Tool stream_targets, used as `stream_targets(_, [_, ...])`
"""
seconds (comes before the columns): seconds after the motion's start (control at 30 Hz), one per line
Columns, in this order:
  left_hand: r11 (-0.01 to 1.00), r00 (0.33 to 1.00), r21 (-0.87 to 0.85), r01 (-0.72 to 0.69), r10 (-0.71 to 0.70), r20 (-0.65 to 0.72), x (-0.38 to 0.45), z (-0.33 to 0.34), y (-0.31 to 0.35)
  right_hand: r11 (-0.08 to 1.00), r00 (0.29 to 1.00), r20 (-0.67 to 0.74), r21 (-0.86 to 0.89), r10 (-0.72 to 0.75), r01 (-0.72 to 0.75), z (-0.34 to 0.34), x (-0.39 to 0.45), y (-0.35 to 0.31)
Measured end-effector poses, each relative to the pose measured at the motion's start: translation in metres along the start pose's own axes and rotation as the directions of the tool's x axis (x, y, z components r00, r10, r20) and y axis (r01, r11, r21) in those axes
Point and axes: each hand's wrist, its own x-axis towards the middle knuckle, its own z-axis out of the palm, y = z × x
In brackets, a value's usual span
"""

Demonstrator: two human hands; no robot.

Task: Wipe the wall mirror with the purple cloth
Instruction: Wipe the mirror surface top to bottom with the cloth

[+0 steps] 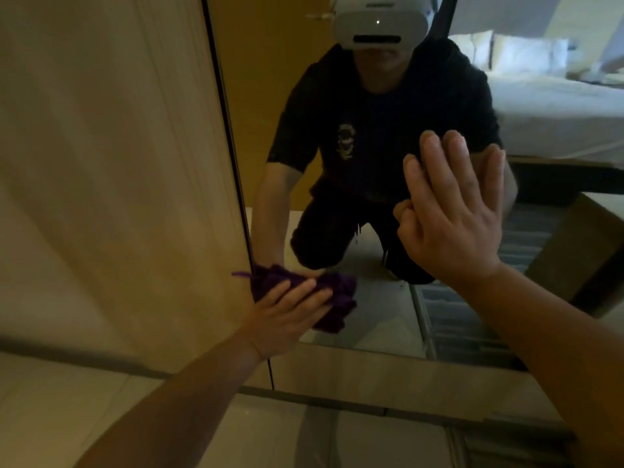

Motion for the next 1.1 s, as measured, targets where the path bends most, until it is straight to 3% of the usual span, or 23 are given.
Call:
stream_targets(0.13, [0.995,0.974,-0.003,-0.102,0.100,0.205,-0.054,0.016,0.045,1.000,1.000,0.002,0.009,-0.008,0.008,-0.001,-0.001,0.000])
stream_targets(0.3, [0.979,0.938,-0.185,0.083,-0.014,0.345,-0.047,-0.009,0.058,1.000,0.999,0.044,0.016,0.012,-0.013,-0.004,0.000,0.001])
stream_targets(0.43, [0.867,0.942,-0.381,0.321,-0.249,0.226,0.012,-0.046,0.032,0.998,0.989,0.151,0.058,0.007,-0.016,-0.015,0.005,0.002])
stream_targets(0.53, [0.850,0.928,-0.390,0.354,-0.372,0.030,0.078,-0.078,-0.010,0.981,0.969,0.245,0.186,0.001,-0.048,-0.034,0.007,0.012])
stream_targets(0.6, [0.863,0.892,-0.384,0.328,-0.417,-0.176,0.135,-0.102,-0.046,0.978,0.958,0.278,0.170,0.070,-0.121,-0.051,0.005,0.031])
stream_targets(0.7, [0.932,0.833,-0.245,0.267,-0.351,-0.427,0.215,-0.125,-0.082,0.981,0.948,0.265,0.027,0.179,-0.193,-0.068,0.005,0.062])
stream_targets(0.77, [0.959,0.856,-0.126,0.255,-0.284,-0.432,0.248,-0.121,-0.083,0.982,0.961,0.208,0.018,0.182,-0.189,-0.069,0.004,0.077])
stream_targets(0.9, [0.994,0.930,-0.058,0.089,-0.104,-0.354,0.225,-0.076,-0.036,0.991,0.980,0.151,0.004,0.130,-0.132,-0.052,-0.015,0.094])
stream_targets(1.0, [0.986,0.979,-0.109,-0.125,0.105,-0.174,0.139,-0.033,0.012,0.997,0.997,0.041,-0.020,0.071,-0.070,-0.037,-0.024,0.100])
stream_targets(1.1, [0.969,0.979,-0.141,-0.203,0.205,0.000,0.055,0.004,0.055,0.998,0.998,-0.062,-0.060,0.029,-0.033,-0.025,-0.026,0.104])
